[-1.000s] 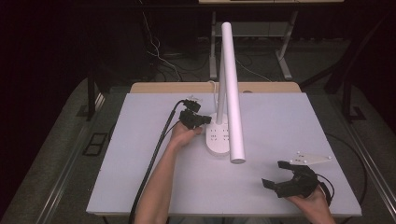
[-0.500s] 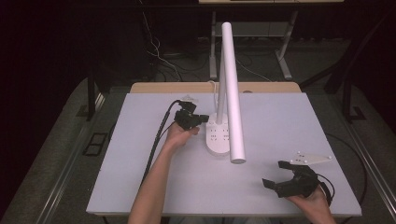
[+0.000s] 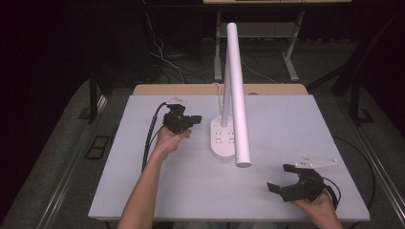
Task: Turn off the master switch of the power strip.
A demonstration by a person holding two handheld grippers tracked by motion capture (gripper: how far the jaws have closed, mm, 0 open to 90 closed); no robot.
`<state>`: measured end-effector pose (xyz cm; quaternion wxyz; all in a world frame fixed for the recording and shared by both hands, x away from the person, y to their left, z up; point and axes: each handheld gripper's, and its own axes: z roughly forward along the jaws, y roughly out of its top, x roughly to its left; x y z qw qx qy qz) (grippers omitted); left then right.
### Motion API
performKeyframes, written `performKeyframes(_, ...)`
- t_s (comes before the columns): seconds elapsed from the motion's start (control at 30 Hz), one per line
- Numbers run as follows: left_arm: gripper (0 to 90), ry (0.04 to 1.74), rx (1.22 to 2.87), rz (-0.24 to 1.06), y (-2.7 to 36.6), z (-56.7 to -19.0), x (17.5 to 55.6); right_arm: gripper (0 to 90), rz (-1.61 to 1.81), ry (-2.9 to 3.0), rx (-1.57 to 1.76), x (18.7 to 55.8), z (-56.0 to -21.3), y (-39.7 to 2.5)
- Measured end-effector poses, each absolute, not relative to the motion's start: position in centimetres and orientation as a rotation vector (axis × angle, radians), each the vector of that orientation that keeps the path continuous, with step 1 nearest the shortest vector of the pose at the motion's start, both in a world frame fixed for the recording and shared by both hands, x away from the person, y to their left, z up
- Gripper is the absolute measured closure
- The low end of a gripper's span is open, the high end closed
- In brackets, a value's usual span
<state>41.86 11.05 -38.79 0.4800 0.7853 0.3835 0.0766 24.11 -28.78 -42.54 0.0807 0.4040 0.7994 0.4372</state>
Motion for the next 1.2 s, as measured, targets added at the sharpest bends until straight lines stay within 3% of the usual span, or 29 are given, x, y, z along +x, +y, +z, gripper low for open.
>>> performKeyframes(0.17, 82.3, 0.920, 1.904, 0.195, 11.9, -38.3, 40.6, 0.4, 1.305, 2.391, 1.205, 24.2, -42.5, -28.8)
performKeyframes(0.33, 68.2, 0.918, 1.909, 0.166, 13.0, -38.3, 39.6, 0.4, 1.305, 2.391, 1.204, 24.2, -42.5, -28.7)
performKeyframes(0.43, 53.4, 0.909, 1.875, 0.128, 13.7, -38.3, 38.9, 0.4, 1.305, 2.391, 1.204, 24.2, -42.5, -28.7)
performKeyframes(0.57, 27.4, 0.869, 1.876, 0.099, 14.3, -38.2, 37.9, 0.4, 1.305, 2.390, 1.206, 24.2, -42.5, -28.7)
performKeyframes(0.77, 2.2, 0.852, 1.905, 0.079, 14.6, -37.9, 36.2, 0.4, 1.305, 2.389, 1.206, 24.2, -42.5, -28.7)
performKeyframes(1.2, 0.0, 0.823, 1.883, 0.123, 16.0, -38.3, 31.9, 0.4, 1.302, 2.393, 1.207, 24.1, -42.5, -28.6)
